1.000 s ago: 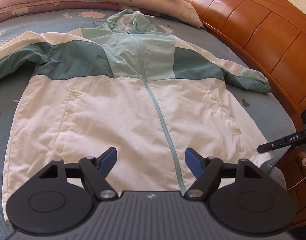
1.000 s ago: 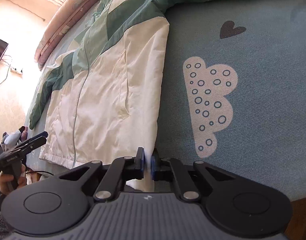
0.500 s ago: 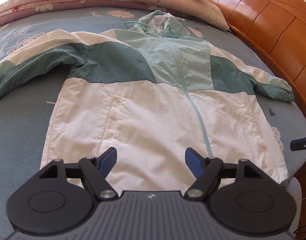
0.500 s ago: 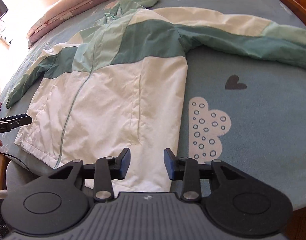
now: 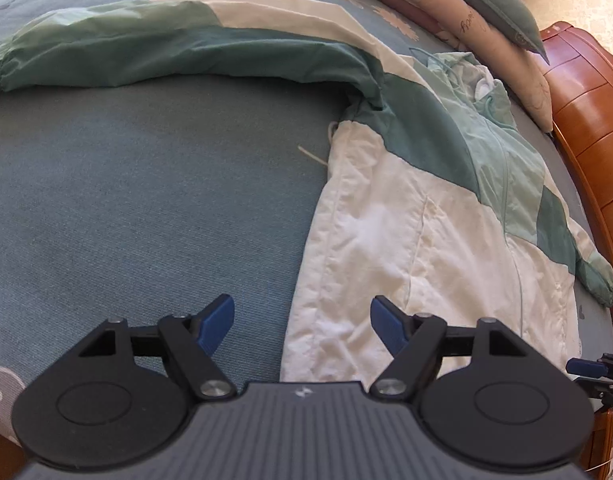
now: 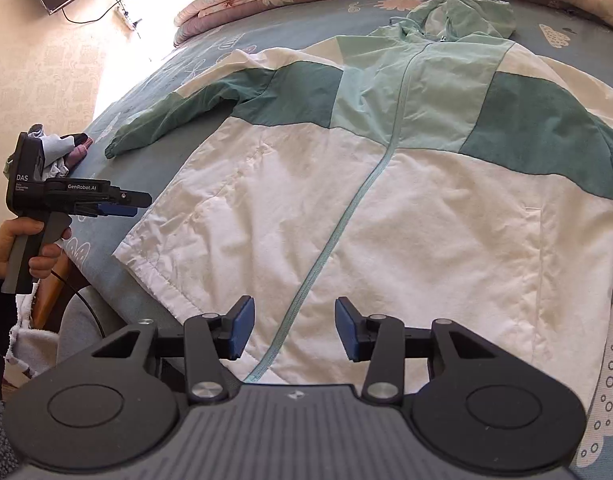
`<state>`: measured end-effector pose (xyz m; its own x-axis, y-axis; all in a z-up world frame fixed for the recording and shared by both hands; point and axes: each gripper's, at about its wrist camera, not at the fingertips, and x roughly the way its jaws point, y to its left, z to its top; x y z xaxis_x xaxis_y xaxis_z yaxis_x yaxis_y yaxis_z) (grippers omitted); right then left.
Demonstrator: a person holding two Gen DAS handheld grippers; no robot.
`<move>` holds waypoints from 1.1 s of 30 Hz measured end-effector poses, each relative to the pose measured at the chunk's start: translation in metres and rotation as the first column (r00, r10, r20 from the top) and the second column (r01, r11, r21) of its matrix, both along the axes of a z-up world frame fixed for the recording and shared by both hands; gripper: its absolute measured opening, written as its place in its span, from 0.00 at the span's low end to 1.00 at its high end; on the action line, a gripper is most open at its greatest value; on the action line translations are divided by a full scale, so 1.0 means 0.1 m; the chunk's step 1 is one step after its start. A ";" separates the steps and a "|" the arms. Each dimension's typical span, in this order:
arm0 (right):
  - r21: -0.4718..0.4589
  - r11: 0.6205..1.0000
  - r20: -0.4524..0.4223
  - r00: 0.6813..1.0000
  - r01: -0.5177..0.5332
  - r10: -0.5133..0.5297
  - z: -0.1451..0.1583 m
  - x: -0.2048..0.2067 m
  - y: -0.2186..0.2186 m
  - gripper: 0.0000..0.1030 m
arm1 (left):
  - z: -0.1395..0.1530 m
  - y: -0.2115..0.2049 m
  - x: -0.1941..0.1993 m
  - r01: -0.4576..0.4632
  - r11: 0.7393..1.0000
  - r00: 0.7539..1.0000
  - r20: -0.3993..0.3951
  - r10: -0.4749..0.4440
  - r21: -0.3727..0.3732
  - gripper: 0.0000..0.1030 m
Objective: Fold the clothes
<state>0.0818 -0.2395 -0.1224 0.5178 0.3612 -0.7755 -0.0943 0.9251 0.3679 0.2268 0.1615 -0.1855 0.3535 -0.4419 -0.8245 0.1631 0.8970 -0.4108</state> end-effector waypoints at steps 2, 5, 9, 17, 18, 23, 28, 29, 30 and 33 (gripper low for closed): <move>0.009 1.000 -0.014 1.000 0.015 -0.015 -0.05 0.00 0.00 0.49 | -0.08 0.04 0.00 0.026 0.998 1.000 -0.016 -0.027 -0.057 0.71; 0.028 0.999 -0.033 0.998 0.047 -0.046 -0.10 -0.02 -0.04 0.50 | -0.13 0.05 0.03 0.074 0.983 0.996 -0.039 -0.082 -0.170 0.68; 0.062 0.993 -0.035 0.995 0.096 -0.094 -0.14 -0.05 -0.10 0.52 | -0.20 -0.05 0.14 0.116 0.959 0.988 -0.065 -0.137 -0.257 0.59; 0.117 0.983 0.001 0.990 0.141 -0.142 -0.14 -0.08 -0.07 0.54 | -0.25 -0.15 0.13 0.108 0.967 0.987 -0.090 -0.132 -0.233 0.05; 0.115 0.983 0.000 0.990 0.142 -0.143 -0.14 -0.08 -0.07 0.55 | -0.24 -0.14 0.10 0.104 0.969 0.989 -0.084 -0.125 -0.223 0.04; 0.099 0.983 -0.007 0.988 0.157 -0.157 -0.17 -0.10 -0.09 0.55 | 0.11 -0.15 -0.12 0.125 0.970 0.992 -0.007 -0.129 -0.208 0.02; 0.104 0.980 0.003 0.985 0.169 -0.170 -0.15 -0.16 -0.15 0.55 | 0.49 -0.10 -0.36 0.170 0.963 0.985 0.051 -0.163 -0.211 0.02; 0.106 0.980 0.000 0.986 0.169 -0.170 -0.17 -0.16 -0.16 0.55 | 0.48 -0.10 -0.39 0.171 0.964 0.985 0.043 -0.166 -0.203 0.02; 0.107 0.980 -0.003 0.986 0.168 -0.169 -0.18 -0.16 -0.18 0.55 | 0.43 -0.08 -0.40 0.163 0.967 0.987 0.022 -0.162 -0.194 0.02; 0.098 0.982 -0.012 0.987 0.161 -0.161 -0.22 -0.14 -0.20 0.55 | 0.14 -0.03 -0.32 0.116 0.979 0.990 -0.060 -0.128 -0.169 0.02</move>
